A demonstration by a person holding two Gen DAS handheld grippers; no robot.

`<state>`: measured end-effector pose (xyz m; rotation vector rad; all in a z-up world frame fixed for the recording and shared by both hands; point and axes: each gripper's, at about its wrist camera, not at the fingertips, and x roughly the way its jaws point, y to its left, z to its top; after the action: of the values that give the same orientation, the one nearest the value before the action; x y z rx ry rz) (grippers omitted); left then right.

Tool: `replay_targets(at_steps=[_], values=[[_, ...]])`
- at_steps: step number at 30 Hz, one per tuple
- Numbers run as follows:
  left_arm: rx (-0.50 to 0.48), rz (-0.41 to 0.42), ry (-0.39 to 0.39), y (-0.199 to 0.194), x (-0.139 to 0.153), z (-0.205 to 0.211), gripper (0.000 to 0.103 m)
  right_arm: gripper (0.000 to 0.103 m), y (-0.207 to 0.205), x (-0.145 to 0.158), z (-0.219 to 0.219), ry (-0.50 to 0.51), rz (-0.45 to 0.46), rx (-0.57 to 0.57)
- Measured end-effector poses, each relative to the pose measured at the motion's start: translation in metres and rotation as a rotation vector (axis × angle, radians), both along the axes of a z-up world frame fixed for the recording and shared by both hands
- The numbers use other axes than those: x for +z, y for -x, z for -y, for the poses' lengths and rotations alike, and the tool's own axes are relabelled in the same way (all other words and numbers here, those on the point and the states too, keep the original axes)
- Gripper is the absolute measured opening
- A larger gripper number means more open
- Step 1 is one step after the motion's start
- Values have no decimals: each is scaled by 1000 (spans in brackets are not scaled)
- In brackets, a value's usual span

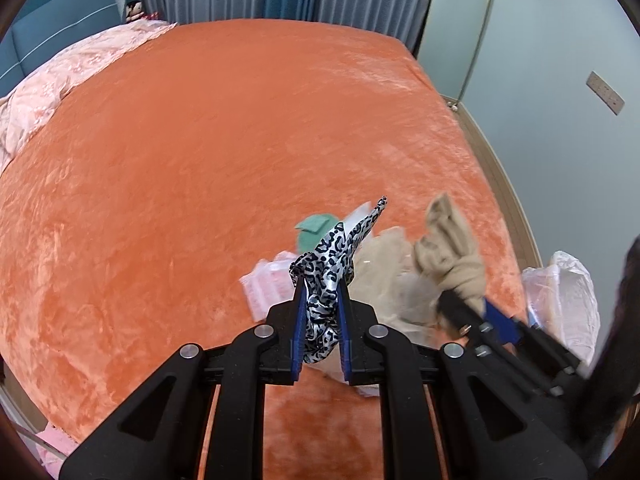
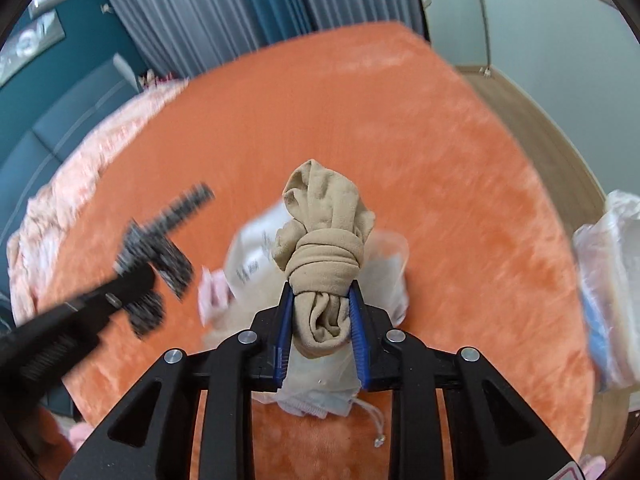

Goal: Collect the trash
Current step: 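Lift both held items and carry them over the trash bin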

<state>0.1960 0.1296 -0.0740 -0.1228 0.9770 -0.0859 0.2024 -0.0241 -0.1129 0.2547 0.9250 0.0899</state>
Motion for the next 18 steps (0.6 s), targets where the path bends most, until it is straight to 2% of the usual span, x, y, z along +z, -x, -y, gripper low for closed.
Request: replay_targets(at_steps=[5, 9, 18], values=[[-57, 53, 0, 6, 25, 32, 13, 24, 18, 52, 33, 23, 119, -65], [-123, 102, 3, 14, 48, 66, 13, 24, 35, 80, 69, 41, 178, -130], [-304, 188, 12, 38, 90, 158, 14, 25, 90, 110, 167, 31, 241, -337]])
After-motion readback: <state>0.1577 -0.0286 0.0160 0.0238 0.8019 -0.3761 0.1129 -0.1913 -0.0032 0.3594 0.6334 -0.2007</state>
